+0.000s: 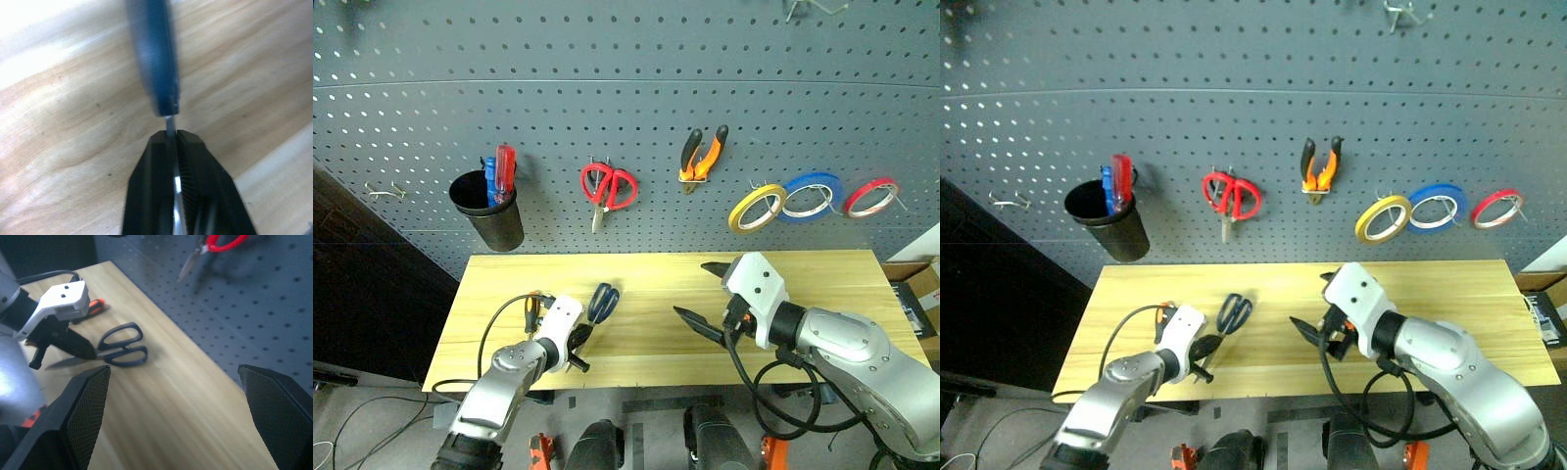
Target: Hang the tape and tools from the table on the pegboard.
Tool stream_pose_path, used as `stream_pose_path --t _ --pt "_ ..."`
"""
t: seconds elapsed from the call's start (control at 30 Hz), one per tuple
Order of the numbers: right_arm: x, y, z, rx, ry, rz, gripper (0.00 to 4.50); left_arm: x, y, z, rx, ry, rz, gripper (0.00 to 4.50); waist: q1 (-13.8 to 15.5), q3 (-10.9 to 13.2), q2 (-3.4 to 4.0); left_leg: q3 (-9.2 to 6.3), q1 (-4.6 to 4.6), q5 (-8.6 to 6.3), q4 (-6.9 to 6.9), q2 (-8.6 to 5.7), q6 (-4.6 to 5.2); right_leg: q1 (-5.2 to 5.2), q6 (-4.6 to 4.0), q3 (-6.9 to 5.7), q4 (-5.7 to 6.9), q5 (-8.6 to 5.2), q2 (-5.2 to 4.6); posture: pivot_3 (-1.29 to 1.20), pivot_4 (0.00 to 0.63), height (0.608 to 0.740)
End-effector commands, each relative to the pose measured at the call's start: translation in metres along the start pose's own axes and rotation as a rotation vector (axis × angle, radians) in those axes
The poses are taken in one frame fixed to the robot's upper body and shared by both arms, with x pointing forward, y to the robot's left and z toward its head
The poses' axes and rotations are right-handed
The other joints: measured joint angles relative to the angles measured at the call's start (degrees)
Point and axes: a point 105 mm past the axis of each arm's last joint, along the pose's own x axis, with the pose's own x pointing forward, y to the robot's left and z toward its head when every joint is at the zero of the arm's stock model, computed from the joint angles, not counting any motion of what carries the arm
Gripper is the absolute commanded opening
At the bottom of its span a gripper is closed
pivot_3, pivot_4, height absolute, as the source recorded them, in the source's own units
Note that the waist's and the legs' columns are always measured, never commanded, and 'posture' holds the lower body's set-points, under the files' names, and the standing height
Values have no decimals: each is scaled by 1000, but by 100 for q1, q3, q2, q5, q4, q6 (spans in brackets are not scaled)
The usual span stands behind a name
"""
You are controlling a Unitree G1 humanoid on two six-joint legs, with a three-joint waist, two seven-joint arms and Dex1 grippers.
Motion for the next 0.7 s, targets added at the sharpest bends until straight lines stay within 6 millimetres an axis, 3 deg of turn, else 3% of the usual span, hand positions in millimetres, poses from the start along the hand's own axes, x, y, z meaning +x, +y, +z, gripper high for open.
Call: stream_pose_path --t 0.03,0.2,0.47,0.57,0.7 --pt "-7 2 18 -29 -89 10 4500 -15 -6 46 98 -233 -39 13 23 0 0 -3 -1 0 1 0 0 3 0 -1 -5 1 0 -100 192 740" --pt "-10 0 22 -26 -122 13 4500 -34 -13 82 241 -431 -63 13 87 -1 1 -8 -1 -1 -3 0 1 9 -1 -5 -17 1 0 -89 189 740" --pt "-15 -7 23 -8 -134 1 4500 -59 -19 129 328 -657 -70 13 92 -1 1 -5 -2 -3 -5 -1 5 12 0 -22 -22 2 2 -76 188 740" --pt "-17 -10 22 -9 -128 -13 4500 -66 -12 151 302 -728 -38 13 97 -1 1 -6 -2 -3 -3 0 5 13 0 -28 -19 2 8 -65 184 740" --pt "-16 -12 25 -18 -134 -19 4500 -59 0 163 188 -730 -46 13 105 -4 0 -6 0 -2 0 -3 6 18 1 -29 -18 2 21 -55 180 740"
